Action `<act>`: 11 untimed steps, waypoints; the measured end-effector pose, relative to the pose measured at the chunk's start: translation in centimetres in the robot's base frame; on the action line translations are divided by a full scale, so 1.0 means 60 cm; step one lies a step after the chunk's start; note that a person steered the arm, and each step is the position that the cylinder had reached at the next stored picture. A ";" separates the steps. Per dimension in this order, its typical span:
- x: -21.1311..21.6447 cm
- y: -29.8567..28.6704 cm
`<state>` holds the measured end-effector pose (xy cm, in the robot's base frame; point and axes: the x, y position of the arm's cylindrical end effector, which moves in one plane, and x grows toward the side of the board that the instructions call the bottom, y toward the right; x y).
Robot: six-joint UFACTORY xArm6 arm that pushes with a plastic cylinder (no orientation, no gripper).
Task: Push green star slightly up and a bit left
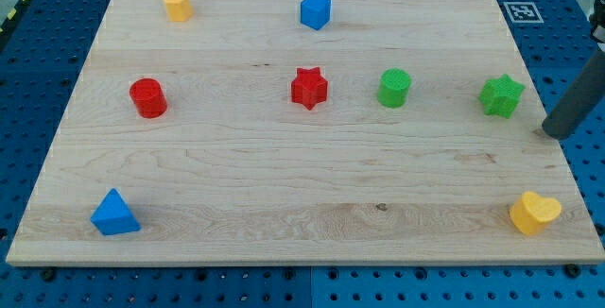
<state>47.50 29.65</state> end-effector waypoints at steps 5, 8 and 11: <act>-0.057 -0.060; -0.076 -0.063; -0.162 -0.082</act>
